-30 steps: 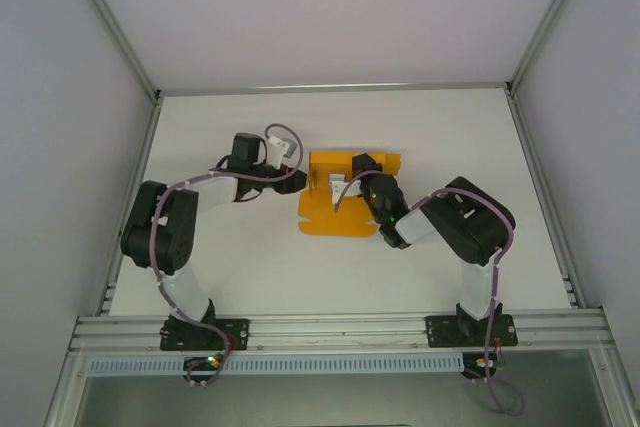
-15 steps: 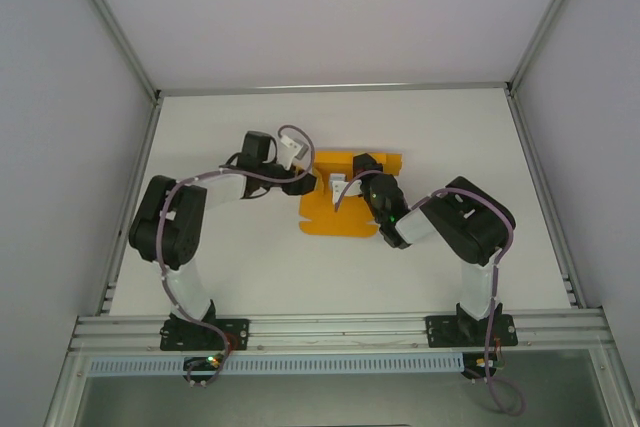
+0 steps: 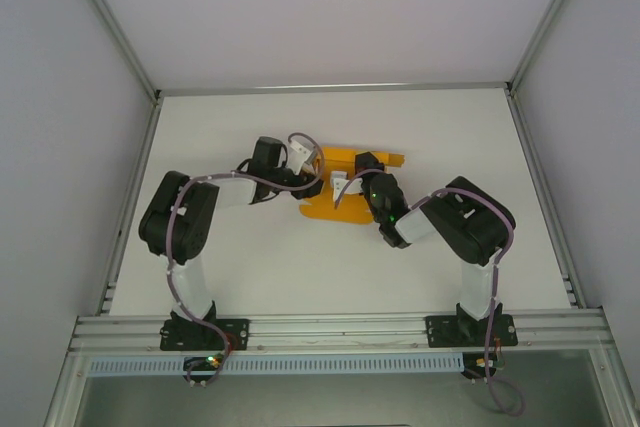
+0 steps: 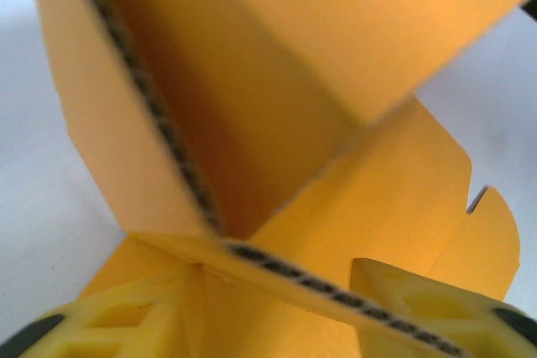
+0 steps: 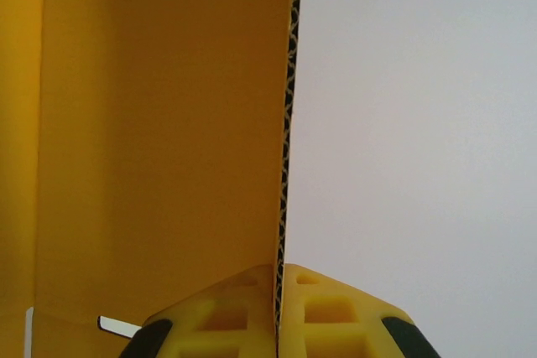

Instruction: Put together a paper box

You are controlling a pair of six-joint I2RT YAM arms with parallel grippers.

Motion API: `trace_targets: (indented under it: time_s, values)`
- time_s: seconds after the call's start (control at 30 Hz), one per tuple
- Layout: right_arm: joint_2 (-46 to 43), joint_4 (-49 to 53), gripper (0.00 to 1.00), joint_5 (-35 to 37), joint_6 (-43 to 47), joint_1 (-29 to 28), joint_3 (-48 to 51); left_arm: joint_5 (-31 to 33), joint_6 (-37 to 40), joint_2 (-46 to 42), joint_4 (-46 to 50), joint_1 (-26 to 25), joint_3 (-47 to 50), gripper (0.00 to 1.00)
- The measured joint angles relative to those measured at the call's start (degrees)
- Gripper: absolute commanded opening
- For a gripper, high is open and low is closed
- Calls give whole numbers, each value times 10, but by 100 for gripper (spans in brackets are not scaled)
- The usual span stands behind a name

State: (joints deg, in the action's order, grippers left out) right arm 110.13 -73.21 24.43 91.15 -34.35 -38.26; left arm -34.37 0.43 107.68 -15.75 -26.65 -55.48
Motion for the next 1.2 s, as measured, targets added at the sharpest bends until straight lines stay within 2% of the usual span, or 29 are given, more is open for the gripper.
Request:
trace_targets:
  time_s: [0.1,0.17,0.23,0.3,0.33,0.37,0.4,0.57,0.67,0.73,0.8,0.93,1.1,1.2]
  values:
    - [0,0,0,-1,-1,-3,0,10,-9,-32,-17,1,46,65]
    - [0,1,0,-5,-3,-5,0,31,-17,-69,-20,1,79,76]
    - [0,1,0,-7,-3,-7,0,52,-29,-106,-22,3,102,82]
    - [0,1,0,-8,-3,-7,0,67,-46,-143,-24,10,117,82]
    - [0,1,0,-9,-3,-7,0,72,-54,-159,-28,17,123,86]
    - [0,1,0,-9,-3,-7,0,73,-64,-178,-35,26,131,99]
    - [0,1,0,-9,-3,-7,0,74,-72,-195,-43,38,140,100]
    - [0,1,0,-9,-3,-7,0,105,-120,-250,-59,108,167,100]
    - [0,1,0,-9,-3,-7,0,137,-133,-203,-8,132,104,100]
    - [0,1,0,-9,-5,-7,0,143,-138,-148,13,136,46,90]
    - [0,1,0,-9,-5,-7,0,132,-135,-105,19,136,10,78]
    - [0,1,0,-9,-9,-7,0,108,-101,-62,61,115,-13,68]
    - [-1,2,0,-9,-12,-7,0,90,-52,-44,104,58,-15,60]
    - [-3,8,0,-9,-14,-7,0,54,-41,-30,99,49,-15,59]
